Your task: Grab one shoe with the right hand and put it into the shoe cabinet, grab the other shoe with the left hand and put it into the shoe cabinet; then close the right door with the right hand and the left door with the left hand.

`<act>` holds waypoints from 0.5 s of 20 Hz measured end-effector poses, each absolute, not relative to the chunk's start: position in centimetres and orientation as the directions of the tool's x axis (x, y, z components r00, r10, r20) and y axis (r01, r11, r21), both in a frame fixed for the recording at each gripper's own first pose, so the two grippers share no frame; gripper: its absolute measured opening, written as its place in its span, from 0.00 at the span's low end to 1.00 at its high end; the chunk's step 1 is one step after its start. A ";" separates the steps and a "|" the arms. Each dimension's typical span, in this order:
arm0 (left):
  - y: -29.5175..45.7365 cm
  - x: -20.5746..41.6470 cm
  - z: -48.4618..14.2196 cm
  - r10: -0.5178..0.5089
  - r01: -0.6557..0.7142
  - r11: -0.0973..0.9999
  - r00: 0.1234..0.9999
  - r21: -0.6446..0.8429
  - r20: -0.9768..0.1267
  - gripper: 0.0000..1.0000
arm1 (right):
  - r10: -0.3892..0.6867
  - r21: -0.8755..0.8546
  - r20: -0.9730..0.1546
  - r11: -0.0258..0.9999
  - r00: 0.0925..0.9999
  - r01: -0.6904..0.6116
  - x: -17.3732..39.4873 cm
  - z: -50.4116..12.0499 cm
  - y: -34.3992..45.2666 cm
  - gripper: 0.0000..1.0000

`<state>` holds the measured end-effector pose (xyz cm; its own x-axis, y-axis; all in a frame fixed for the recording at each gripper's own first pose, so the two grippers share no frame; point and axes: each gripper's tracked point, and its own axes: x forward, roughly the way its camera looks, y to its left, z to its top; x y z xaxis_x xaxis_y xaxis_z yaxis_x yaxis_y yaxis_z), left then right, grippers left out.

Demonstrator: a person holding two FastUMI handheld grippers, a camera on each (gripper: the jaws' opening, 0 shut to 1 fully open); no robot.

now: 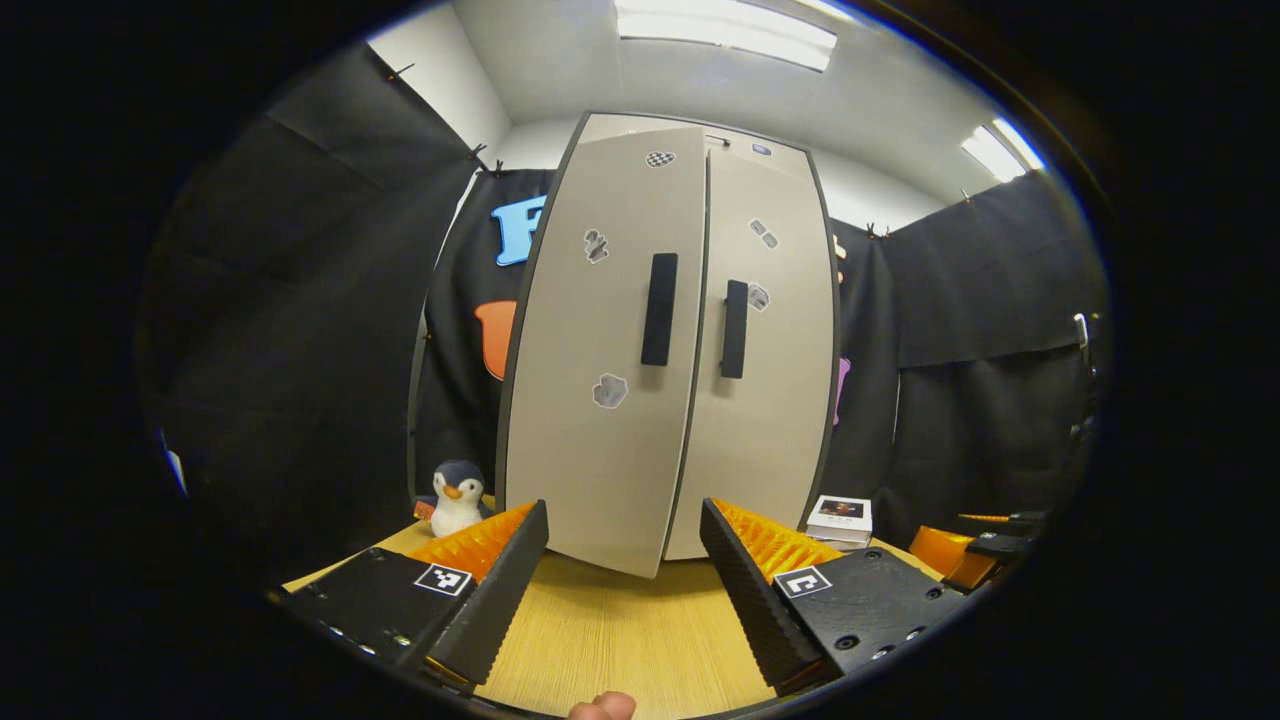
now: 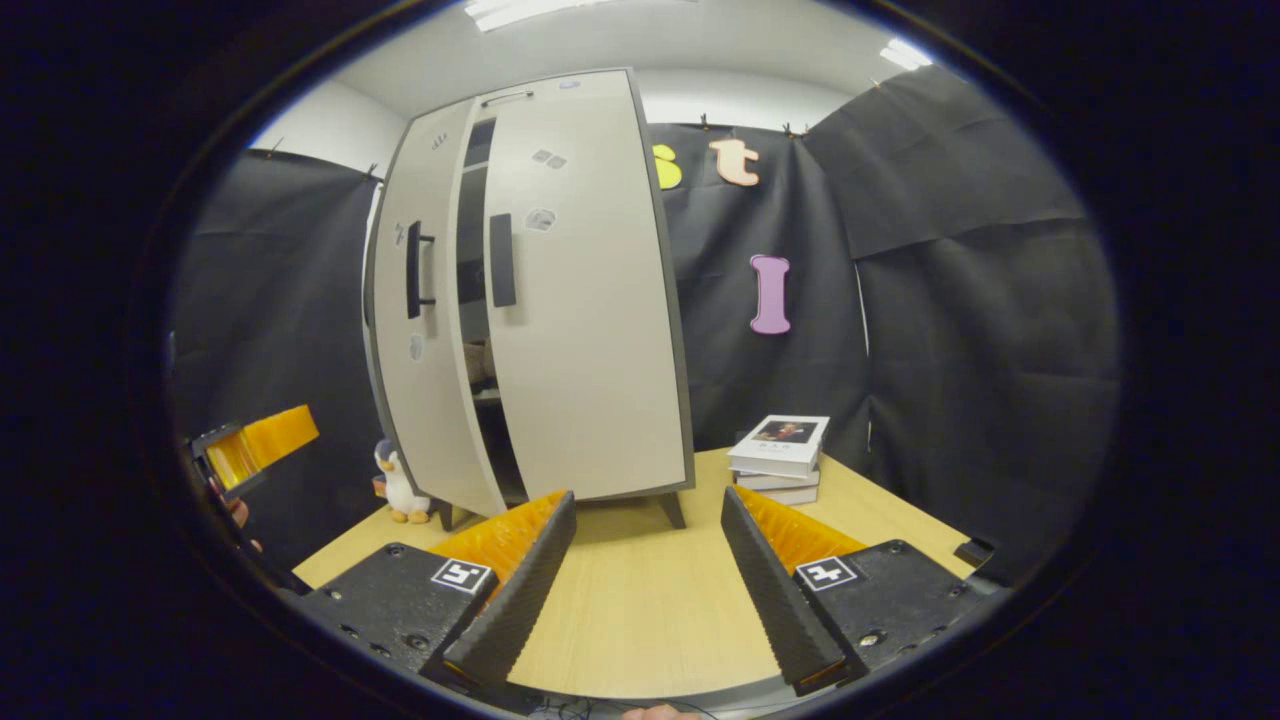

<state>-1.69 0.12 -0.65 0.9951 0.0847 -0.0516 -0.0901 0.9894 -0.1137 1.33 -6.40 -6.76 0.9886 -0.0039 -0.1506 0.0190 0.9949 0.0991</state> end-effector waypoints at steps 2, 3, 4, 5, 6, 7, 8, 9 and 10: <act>-0.8 -2.5 -1.5 0.064 -0.072 0.991 0.995 -0.114 -0.072 0.94 | -0.001 0.109 -0.157 0.994 0.988 0.019 1.3 -7.0 -6.4 0.94; -0.7 -2.8 -1.9 0.066 -0.075 0.991 0.995 -0.114 -0.081 0.94 | -0.002 0.111 -0.157 0.994 0.988 0.020 1.3 -6.9 -6.4 0.96; -0.9 -2.8 -2.1 0.065 -0.075 0.990 0.994 -0.119 -0.085 0.94 | -0.004 0.109 -0.155 0.994 0.988 0.021 1.2 -6.8 -6.4 0.96; -1.0 -3.0 -2.2 0.066 -0.077 0.989 0.994 -0.130 -0.088 0.94 | -0.008 0.103 -0.153 0.994 0.988 0.024 1.1 -6.8 -6.6 0.96; -1.1 -3.1 -2.2 0.068 -0.079 0.987 0.994 -0.142 -0.087 0.94 | -0.010 0.097 -0.153 0.995 0.988 0.025 1.1 -6.9 -6.7 0.96; -1.0 -3.2 -2.2 0.071 -0.084 0.985 0.994 -0.151 -0.088 0.94 | -0.009 0.091 -0.154 0.996 0.988 0.023 1.0 -7.0 -6.7 0.96; -0.9 -3.3 -2.2 0.074 -0.087 0.984 0.993 -0.154 -0.088 0.94 | -0.003 0.083 -0.155 0.996 0.988 0.016 1.0 -7.1 -6.5 0.96; -0.8 -3.4 -2.2 0.076 -0.089 0.984 0.993 -0.154 -0.086 0.94 | -0.002 0.071 -0.162 0.997 0.987 0.013 0.9 -7.4 -6.6 0.96; -0.7 -3.4 -2.1 0.078 -0.090 0.984 0.993 -0.152 -0.084 0.94 | -0.007 0.059 -0.171 0.998 0.985 0.018 0.9 -7.7 -6.8 0.96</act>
